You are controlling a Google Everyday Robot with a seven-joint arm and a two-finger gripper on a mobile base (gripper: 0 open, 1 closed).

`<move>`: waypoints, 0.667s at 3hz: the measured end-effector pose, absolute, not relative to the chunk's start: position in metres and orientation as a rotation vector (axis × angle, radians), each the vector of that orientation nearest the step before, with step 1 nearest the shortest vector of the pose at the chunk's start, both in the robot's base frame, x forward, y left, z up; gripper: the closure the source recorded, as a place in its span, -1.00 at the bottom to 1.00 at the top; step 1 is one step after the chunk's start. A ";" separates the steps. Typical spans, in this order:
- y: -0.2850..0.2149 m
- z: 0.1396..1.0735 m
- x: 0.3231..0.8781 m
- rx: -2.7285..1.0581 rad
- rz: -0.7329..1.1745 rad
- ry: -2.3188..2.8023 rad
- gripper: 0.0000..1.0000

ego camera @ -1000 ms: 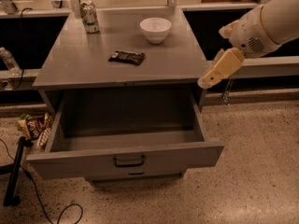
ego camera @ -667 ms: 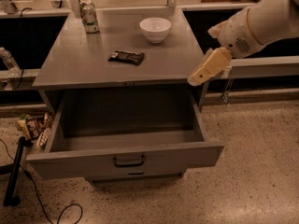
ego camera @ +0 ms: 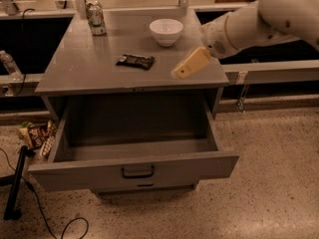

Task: Place rxbar chocolate into top drawer

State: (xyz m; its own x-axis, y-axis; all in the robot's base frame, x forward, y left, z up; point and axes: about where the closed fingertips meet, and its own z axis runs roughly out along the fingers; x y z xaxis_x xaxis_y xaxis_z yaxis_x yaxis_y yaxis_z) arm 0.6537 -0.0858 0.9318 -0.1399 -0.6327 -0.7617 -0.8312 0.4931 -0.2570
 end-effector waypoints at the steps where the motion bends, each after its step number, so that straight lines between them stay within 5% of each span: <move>1: -0.049 0.900 0.704 -1.174 0.303 1.853 -1.00; 2: -0.049 0.900 0.704 -1.174 0.303 1.853 -1.00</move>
Offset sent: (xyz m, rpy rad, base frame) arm 0.0442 0.0303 -0.0267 0.0320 -0.0042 -0.0222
